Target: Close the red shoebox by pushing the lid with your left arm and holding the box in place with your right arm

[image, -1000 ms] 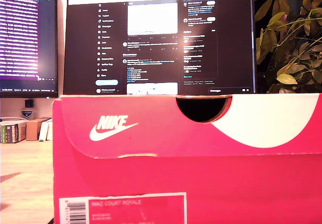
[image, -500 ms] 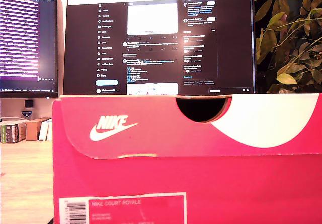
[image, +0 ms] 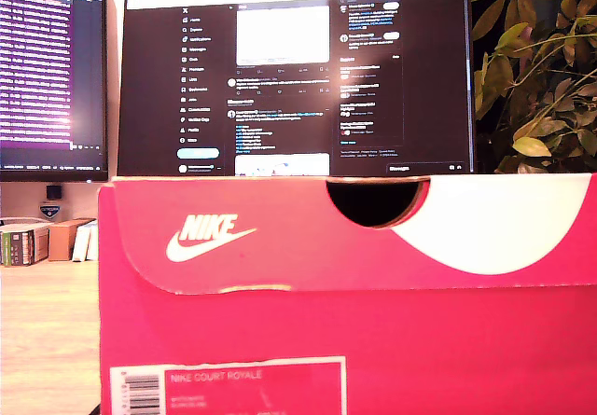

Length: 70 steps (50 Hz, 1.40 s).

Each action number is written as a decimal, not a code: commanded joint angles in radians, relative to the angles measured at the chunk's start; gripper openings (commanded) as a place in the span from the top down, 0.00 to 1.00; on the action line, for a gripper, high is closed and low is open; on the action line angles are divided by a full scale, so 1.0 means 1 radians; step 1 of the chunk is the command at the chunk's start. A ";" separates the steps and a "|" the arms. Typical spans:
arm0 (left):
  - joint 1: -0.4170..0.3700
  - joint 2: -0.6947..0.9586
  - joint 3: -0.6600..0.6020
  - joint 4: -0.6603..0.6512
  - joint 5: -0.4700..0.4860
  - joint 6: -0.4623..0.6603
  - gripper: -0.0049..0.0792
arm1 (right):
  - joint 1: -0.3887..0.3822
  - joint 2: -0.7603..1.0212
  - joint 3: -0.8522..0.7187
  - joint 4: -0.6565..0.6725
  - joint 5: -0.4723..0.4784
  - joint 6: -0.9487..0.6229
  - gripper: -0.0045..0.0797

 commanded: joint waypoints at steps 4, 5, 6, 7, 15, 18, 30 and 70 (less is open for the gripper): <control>-0.003 -0.031 -0.048 -0.007 -0.011 -0.003 0.96 | 0.026 -0.006 -0.052 0.014 0.003 -0.003 0.96; -0.003 -0.031 -0.053 -0.010 -0.011 -0.003 0.96 | 0.029 -0.006 -0.063 0.016 0.003 -0.003 0.96; -0.003 -0.031 -0.058 -0.011 -0.011 -0.003 0.96 | 0.032 -0.006 -0.072 0.016 0.003 -0.003 0.96; -0.003 -0.031 -0.063 -0.013 -0.011 -0.003 0.96 | 0.035 -0.006 -0.082 0.021 0.004 -0.003 0.96; -0.003 -0.031 -0.074 -0.009 -0.029 0.016 0.96 | 0.051 -0.006 -0.127 0.097 0.056 -0.035 0.96; -0.003 -0.031 -0.074 -0.009 -0.043 0.027 0.96 | 0.052 -0.006 -0.142 0.113 0.079 -0.053 0.96; -0.003 -0.031 -0.074 -0.021 -0.055 0.020 0.96 | 0.052 -0.005 -0.183 0.123 0.079 -0.069 0.96; -0.003 -0.031 -0.100 -0.071 -0.134 0.215 0.96 | 0.052 -0.005 -0.189 0.139 0.046 -0.305 0.96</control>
